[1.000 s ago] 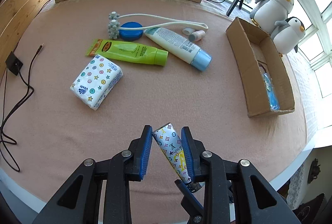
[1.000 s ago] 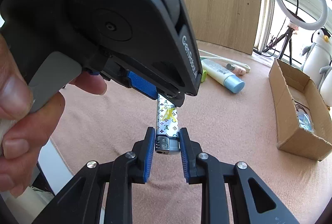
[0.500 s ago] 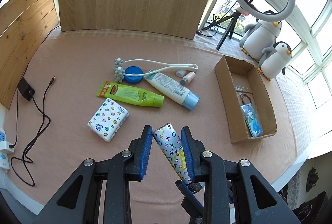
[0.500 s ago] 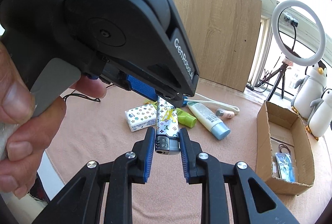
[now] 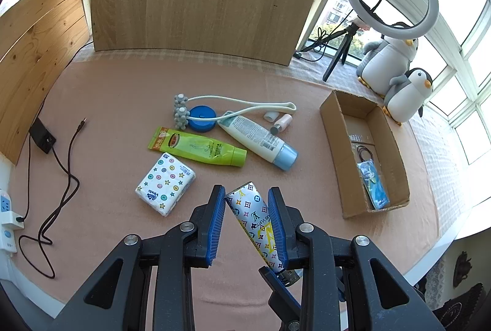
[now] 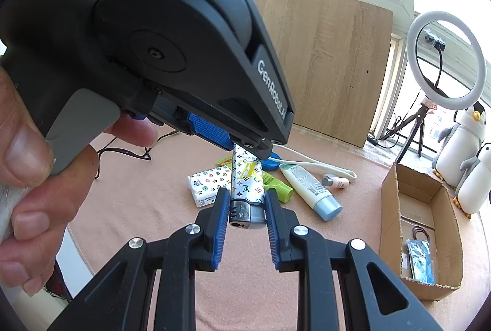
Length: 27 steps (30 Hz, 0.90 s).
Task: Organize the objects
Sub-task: 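Carry the lighter with the right gripper over the cardboard box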
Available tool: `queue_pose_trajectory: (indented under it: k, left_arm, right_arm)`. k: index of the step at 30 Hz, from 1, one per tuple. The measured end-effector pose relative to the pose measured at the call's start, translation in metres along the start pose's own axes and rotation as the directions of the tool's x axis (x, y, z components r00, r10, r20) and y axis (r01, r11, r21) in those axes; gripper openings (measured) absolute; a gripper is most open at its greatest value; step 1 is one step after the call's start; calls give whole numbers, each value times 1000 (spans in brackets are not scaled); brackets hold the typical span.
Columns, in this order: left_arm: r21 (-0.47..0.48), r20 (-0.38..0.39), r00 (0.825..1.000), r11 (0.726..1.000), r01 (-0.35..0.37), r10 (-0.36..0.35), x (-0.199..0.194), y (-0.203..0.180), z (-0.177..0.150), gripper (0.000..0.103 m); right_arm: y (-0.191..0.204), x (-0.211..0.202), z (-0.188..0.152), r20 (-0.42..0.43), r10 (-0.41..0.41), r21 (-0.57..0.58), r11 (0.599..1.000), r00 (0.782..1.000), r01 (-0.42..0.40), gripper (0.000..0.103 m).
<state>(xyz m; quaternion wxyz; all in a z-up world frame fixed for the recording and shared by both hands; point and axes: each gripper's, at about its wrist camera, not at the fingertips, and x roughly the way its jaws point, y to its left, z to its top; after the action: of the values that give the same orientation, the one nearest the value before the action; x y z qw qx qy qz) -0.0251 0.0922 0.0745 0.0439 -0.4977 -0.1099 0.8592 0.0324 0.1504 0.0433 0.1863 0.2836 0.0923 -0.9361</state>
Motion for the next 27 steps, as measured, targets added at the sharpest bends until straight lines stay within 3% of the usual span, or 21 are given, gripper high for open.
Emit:
queue_pose_trajectory:
  k: [15, 21, 27]
  left_arm:
    - [80, -28, 1000, 997, 16, -14, 22, -37, 18, 31]
    - [169, -62, 997, 984, 52, -42, 45, -86, 28, 31]
    - [281, -112, 989, 952, 124, -96, 74, -158, 31, 31]
  right_arm:
    - [-29, 1, -4, 10, -47, 69, 997, 999, 46, 21]
    - [-59, -3, -14, 5, -115, 131, 985, 993, 114, 21]
    - [-104, -14, -31, -25, -220, 210, 953, 975, 220, 21]
